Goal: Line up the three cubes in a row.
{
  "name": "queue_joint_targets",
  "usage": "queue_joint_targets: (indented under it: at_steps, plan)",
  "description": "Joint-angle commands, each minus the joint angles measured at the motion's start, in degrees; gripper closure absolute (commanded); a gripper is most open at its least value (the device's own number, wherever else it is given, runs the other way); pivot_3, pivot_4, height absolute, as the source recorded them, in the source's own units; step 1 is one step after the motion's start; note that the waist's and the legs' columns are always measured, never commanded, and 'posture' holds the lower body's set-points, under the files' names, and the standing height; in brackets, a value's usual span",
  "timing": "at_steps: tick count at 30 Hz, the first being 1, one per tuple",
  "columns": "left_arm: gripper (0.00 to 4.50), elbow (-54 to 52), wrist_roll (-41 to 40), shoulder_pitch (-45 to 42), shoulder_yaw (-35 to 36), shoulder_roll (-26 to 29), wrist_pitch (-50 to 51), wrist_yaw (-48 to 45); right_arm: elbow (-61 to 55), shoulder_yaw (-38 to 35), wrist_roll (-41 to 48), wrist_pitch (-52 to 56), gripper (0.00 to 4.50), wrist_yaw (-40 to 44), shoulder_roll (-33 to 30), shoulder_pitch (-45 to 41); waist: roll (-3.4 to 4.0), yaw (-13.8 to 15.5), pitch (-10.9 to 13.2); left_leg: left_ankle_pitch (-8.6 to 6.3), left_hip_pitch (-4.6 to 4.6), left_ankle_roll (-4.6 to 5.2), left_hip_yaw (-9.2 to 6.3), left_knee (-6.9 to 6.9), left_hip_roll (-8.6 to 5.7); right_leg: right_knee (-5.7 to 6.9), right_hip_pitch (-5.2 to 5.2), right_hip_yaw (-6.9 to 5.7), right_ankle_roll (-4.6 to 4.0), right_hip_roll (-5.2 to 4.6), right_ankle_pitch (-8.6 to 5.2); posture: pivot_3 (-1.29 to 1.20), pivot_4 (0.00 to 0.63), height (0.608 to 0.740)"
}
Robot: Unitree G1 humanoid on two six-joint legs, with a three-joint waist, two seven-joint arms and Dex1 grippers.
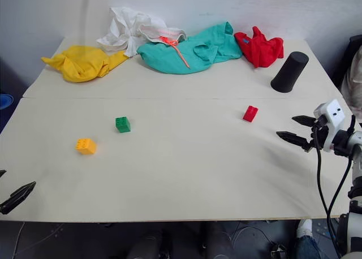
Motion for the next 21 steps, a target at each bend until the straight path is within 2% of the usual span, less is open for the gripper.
queue_joint_targets:
  at_steps: [1,21]
  plan:
    - [0.02,-0.6,-1.6,0.5,1.9,0.1,0.3,0.3,-1.5,-1.5,0.7,-0.2,0.0,0.1,-0.5,-0.9,0.0,0.0,0.0,0.0,0.0,0.0,0.0,0.0,0.0,0.0,0.0,0.0,0.0,0.0,0.0,0.0,0.15,0.74]
    - [0.02,-2.2,-1.9,-0.5,-0.3,0.8,1.5,1.1,-1.9,-0.3,-0.4,-0.2,0.0,-0.3,0.0,-2.6,0.0,0.0,0.0,0.0,0.0,0.0,0.01,0.0,0.0,0.01,0.0,0.0,0.0,0.0,0.0,0.0,0.15,0.74]
